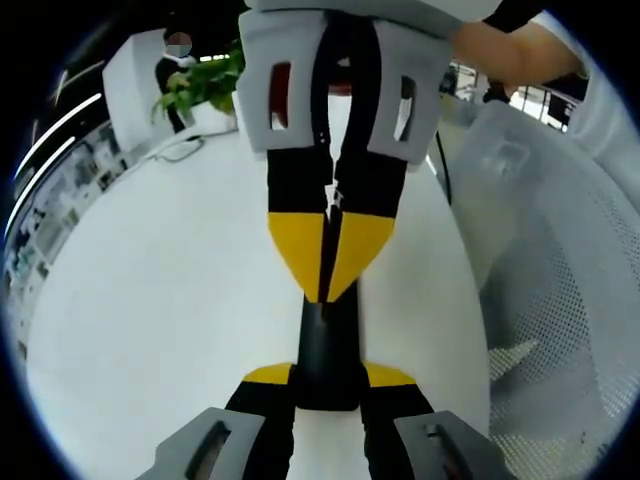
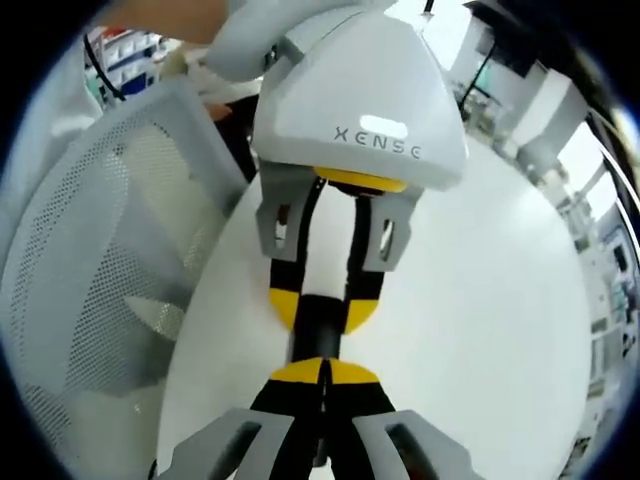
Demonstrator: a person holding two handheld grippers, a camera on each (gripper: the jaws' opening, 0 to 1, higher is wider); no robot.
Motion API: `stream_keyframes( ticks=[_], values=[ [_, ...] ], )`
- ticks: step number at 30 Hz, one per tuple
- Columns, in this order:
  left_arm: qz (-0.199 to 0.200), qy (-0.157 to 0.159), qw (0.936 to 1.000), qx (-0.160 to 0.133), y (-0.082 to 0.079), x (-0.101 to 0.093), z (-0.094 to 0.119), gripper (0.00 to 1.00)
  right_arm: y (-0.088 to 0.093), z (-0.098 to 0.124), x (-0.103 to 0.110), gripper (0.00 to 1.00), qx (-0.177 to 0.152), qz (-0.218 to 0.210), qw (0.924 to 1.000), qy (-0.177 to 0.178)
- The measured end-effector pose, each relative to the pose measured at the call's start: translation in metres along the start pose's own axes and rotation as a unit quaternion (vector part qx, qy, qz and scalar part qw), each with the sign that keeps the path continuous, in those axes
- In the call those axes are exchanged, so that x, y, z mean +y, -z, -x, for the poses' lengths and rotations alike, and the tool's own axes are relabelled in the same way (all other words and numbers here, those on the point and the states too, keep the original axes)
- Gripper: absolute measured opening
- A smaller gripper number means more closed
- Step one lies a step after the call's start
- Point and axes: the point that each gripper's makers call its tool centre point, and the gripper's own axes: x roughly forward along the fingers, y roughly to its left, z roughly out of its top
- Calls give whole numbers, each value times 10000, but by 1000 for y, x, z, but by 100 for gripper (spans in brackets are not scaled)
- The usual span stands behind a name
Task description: Press the specified remote control buttons in sequence, fully releasing each button before pressing the next.
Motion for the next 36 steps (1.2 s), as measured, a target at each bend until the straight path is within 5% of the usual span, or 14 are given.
stream_keyframes(
  ticks=[36],
  values=[
    [1, -40, 10000, 0, 0, -1, 1, 24, 10, 11, -1, 13, -152, -350, 9992, 110]
  ],
)
